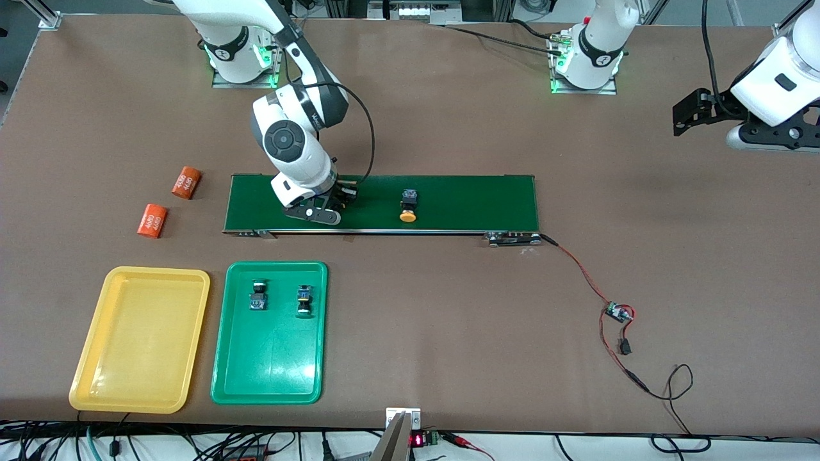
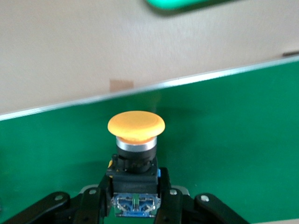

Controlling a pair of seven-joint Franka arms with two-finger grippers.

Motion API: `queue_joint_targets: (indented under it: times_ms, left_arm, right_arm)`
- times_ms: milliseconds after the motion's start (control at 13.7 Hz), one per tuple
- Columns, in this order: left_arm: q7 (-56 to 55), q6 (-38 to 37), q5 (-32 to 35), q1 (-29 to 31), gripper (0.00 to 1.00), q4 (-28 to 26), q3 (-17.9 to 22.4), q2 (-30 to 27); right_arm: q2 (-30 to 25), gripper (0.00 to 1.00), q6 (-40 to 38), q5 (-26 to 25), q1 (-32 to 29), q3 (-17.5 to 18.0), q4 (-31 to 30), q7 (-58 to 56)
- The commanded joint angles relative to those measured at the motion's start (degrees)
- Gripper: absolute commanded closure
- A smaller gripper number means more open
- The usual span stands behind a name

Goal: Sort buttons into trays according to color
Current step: 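Carry the yellow button over the yellow tray with the right gripper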

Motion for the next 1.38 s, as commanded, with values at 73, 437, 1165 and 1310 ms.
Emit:
queue_joint_targets:
  times_ms: [73, 437, 1165, 1310]
  left_arm:
    - [1.06, -1.31, -0.62, 0.24, 0.00, 1.71, -0.11, 0.62]
    - [1.06, -1.31, -0.62, 0.24, 0.00, 1.71, -0.29, 0.62]
    - [1.06, -1.14, -0.71, 0.24, 0.00, 1.71, -0.38, 0.62]
    - [1.06, -1.22, -0.71, 0.24, 0.00, 1.71, -0.38, 0.62]
  right_arm:
    - [0.22, 1.00, -7.24, -3.19, -7.94, -1.16, 9.91, -5.84]
    - [6.28, 1.00, -7.88, -11.55, -21.30, -2.48, 17.76, -24.28]
    - [20.53, 1.00, 0.30, -13.22, -33.54, -2.13, 27.07, -40.58]
    - [21.76, 0.91, 3.27, -12.70, -35.11, -2.13, 27.35, -42.77]
